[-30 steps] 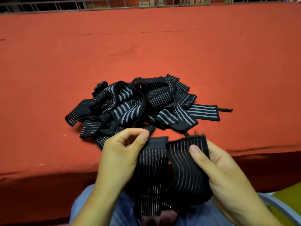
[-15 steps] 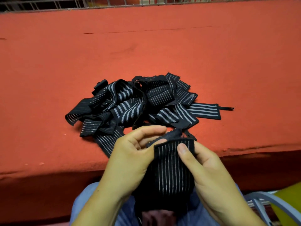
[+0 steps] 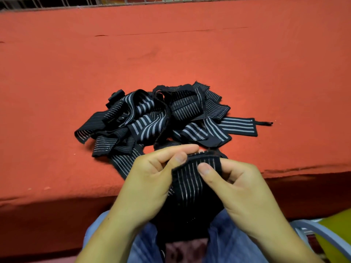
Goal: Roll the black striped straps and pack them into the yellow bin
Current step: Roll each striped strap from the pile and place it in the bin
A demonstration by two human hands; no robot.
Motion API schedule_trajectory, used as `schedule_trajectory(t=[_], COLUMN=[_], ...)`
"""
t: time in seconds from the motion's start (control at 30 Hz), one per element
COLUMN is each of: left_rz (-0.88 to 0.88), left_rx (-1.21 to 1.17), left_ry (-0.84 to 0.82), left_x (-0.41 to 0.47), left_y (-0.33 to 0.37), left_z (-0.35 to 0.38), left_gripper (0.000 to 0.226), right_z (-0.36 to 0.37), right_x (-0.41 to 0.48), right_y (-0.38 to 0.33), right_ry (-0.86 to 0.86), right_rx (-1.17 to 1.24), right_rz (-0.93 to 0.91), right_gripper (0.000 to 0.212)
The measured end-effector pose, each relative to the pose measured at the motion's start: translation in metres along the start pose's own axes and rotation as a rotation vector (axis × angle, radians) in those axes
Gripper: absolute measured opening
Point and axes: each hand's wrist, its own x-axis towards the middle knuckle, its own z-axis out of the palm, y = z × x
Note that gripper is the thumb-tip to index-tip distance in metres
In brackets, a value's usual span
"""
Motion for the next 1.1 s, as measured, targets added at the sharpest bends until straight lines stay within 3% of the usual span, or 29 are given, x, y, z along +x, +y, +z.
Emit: schedule_trajectory(t=[0.2, 0.87, 1.07, 1.1], left_rz=[0.034, 0.107, 0.116, 0.117], left_rx=[0.027, 0.101, 0.169, 0.169], left_ry=[-0.026, -0.135, -0.227, -0.215], left_x=[0.001, 0.0, -0.002, -0.002], left_y=[-0.001, -0.009, -0.007, -0.008], left_z=[-0.002, -0.005, -0.011, -0.011], left_gripper=[0.028, 0.027, 0.062, 0.059], right_z=[-0.002, 0.004, 0.005, 0.005], right_x=[0.001, 0.0, 0.0, 0.0], right_y=[0.001, 0.004, 0.006, 0.006], right_ry=[-0.036, 0.028, 0.057, 0.06], right_rx=[0.011, 0.089, 0.079, 0.084], right_rz=[-0.001, 0.061, 0.103, 0.111], right_gripper=[0.033, 0.021, 0.027, 0.025])
